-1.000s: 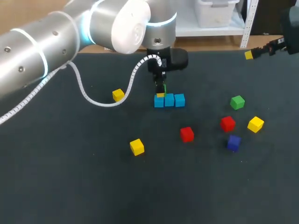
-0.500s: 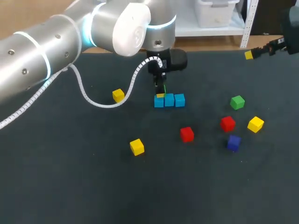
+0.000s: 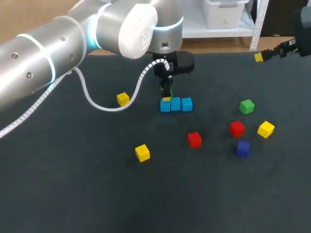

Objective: Place the blue cubes, place green cubes on the blue cubes, place the yellow cubes on the green cubes, then place the red cubes on the yellow cubes, and place purple cube on the red cubes.

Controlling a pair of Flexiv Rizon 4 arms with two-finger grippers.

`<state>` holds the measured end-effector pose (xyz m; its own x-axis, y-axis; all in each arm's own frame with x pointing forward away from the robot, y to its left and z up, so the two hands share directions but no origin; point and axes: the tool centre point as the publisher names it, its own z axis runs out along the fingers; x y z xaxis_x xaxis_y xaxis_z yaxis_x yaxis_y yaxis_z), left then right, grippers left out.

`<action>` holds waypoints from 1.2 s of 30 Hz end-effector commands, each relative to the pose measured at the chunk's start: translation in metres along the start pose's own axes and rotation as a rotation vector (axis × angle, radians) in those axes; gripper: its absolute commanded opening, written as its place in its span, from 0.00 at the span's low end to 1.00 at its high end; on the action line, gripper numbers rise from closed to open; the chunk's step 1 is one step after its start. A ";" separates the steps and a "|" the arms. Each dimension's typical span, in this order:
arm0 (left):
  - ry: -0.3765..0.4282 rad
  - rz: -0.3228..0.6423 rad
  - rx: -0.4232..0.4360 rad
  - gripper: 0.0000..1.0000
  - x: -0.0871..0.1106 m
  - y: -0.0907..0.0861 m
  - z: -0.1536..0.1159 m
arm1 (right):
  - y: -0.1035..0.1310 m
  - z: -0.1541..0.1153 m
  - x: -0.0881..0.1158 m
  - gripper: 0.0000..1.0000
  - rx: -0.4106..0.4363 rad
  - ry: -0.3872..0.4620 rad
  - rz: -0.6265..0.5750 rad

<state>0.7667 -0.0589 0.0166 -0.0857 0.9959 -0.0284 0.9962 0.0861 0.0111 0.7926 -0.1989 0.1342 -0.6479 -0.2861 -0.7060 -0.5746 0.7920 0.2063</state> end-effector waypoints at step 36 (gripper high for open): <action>0.003 0.023 0.015 0.27 -0.002 -0.014 -0.001 | -0.001 0.001 0.000 1.00 -0.004 -0.003 -0.001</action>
<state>0.7545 -0.0621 0.0176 -0.0648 0.9976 -0.0248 0.9979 0.0647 -0.0059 0.7926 -0.1989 0.1342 -0.6478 -0.2861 -0.7060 -0.5746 0.7920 0.2063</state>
